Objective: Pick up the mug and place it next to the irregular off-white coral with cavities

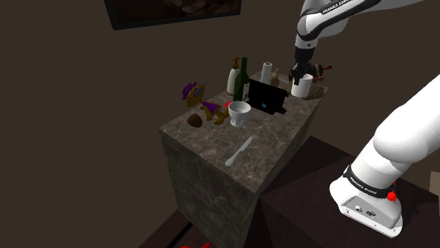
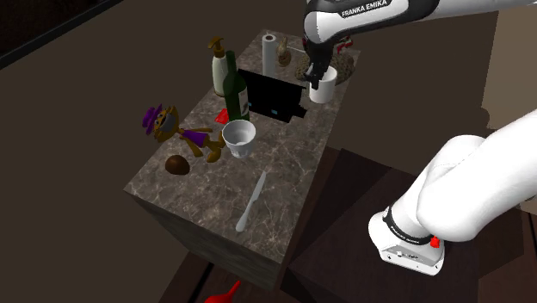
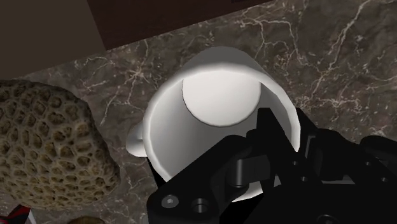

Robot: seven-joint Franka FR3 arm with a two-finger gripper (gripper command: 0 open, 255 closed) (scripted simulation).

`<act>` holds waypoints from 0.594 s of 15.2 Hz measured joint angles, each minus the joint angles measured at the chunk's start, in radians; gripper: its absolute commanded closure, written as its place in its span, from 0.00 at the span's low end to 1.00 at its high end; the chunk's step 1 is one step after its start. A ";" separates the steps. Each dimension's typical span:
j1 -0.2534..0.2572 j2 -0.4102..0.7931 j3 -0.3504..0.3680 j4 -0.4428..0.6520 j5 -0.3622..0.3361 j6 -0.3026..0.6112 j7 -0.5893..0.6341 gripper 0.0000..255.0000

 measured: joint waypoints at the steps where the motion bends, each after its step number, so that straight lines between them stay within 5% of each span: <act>1: -0.011 0.022 -0.020 0.023 0.002 0.002 -0.032 1.00; 9: -0.075 0.242 -0.122 0.254 0.088 -0.004 -0.248 1.00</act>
